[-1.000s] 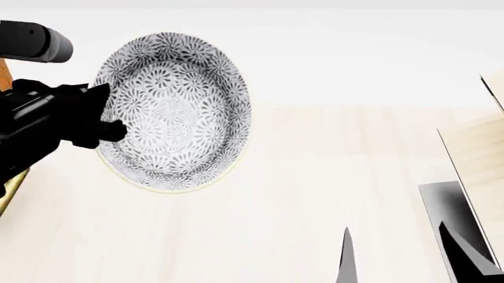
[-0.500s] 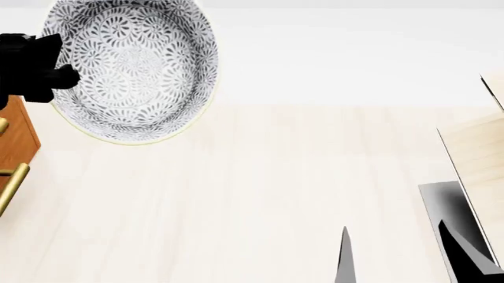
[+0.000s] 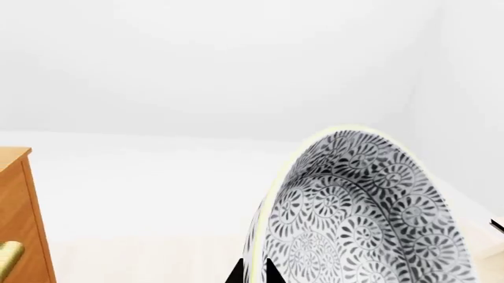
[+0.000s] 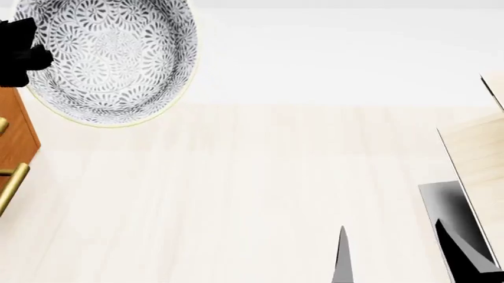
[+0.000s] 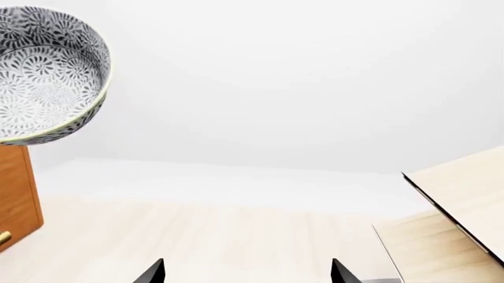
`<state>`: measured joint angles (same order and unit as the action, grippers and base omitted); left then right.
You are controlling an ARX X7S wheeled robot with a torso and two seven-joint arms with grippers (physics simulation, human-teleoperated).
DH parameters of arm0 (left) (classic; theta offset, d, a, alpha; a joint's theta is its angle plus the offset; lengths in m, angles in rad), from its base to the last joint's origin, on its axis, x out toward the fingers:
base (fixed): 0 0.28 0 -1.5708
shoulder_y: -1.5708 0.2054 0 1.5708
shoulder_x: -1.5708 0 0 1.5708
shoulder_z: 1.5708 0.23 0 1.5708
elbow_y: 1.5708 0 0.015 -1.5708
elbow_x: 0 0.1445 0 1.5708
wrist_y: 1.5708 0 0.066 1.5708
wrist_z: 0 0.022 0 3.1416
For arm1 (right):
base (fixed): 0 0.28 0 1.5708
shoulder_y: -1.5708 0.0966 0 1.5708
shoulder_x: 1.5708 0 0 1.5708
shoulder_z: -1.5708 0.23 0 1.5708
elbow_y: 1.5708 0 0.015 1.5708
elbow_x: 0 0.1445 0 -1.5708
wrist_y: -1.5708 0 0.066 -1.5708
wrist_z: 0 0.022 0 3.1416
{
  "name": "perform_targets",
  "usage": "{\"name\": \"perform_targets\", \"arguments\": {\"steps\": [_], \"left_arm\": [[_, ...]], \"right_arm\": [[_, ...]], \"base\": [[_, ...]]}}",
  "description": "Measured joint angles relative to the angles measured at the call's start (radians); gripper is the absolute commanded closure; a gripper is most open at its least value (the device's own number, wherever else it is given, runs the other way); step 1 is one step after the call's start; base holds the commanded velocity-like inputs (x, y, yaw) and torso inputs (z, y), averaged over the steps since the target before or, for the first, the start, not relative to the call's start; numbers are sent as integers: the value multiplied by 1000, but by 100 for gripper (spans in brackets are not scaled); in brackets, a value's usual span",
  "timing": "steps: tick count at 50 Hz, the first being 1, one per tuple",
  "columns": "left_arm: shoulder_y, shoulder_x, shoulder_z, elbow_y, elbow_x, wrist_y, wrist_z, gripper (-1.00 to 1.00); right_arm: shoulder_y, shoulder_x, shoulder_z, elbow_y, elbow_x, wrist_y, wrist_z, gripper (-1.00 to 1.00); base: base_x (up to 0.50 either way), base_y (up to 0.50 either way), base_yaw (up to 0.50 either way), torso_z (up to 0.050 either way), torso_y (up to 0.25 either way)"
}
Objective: Close the top drawer of the cabinet and put the bowl on top of it.
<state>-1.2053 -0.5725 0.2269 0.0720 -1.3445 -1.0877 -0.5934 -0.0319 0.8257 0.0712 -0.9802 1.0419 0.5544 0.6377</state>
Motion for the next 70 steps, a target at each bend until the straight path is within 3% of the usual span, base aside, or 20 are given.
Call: {"name": "perform_targets", "arguments": {"steps": [49,70], "left_arm": [[-40,-72,-67,-13,-55,1,-63,100],[-51,-68,-98,-68,-68,16,-144,100]], "right_arm": [[15,19,-34,-5,0,-9,24,-100],[32,12,-64,19,-17,-14,12,-100]], "base": [[0,0,0,0,0],[0,0,0,1,0]]}}
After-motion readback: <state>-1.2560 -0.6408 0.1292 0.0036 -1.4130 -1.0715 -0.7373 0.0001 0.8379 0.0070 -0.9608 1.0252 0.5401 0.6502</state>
